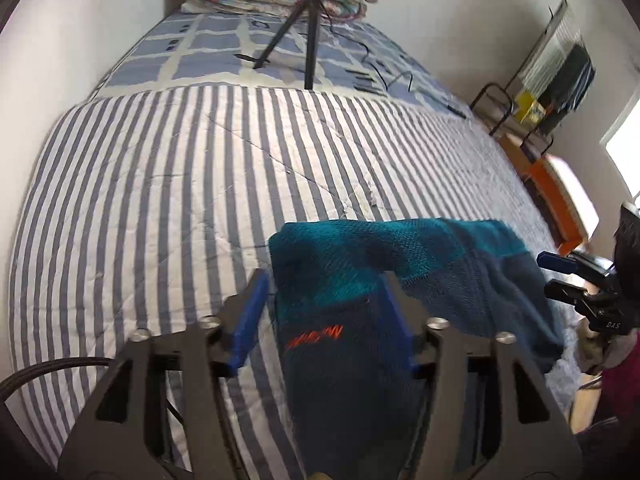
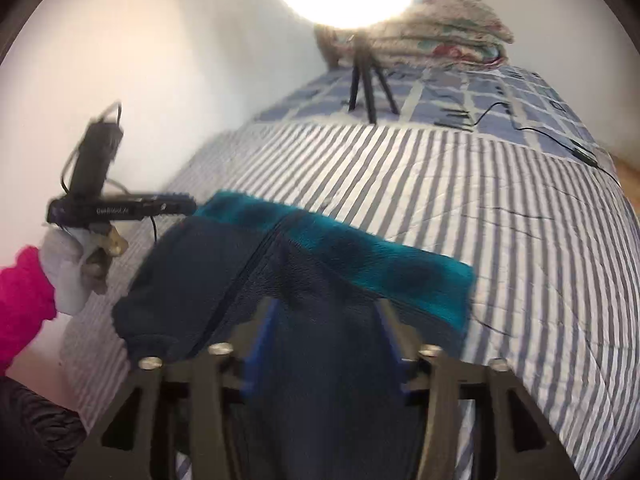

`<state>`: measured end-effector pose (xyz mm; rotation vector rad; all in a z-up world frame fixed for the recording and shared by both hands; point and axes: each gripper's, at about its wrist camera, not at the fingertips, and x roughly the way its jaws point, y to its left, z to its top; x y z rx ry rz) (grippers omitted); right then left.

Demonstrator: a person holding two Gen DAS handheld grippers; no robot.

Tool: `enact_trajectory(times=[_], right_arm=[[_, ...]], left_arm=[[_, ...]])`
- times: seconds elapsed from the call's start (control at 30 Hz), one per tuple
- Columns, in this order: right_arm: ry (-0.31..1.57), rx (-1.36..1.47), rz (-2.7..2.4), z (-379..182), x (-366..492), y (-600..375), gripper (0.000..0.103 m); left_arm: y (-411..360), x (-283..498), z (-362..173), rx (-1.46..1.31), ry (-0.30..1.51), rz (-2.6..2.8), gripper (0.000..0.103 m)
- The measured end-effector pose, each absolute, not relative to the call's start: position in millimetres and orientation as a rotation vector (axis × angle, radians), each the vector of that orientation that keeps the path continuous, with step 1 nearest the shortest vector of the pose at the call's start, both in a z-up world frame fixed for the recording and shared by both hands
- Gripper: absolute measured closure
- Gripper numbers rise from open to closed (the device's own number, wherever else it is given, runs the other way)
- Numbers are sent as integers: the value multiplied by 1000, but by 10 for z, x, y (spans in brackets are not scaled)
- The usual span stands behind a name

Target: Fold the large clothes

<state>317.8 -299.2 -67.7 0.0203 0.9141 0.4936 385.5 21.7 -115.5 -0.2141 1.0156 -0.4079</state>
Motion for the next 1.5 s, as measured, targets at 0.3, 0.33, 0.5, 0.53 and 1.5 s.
enact_trajectory(times=[0.3,0.33,0.5,0.53,1.5], right_arm=[[951,263,492,-863,3036,-3705,3],[967,290,498,-930,3037,-3740,2],[1013,398,520,-1175,3072,-3843,1],[1020,421,520,-1223,3084,-3865,1],[1106,615,690,-1810,3398,-3717,23]], left_arm=[[845,3695,-1552,-684,1172,-500,22],[853,3689,-1590,-708,1172,-512,22],[842,3700,-1807,-811,1194,-556,22],[844,3711,-1836,-814,1198,-554,22],[684,3843,-2131,-775,1235,-602,24]])
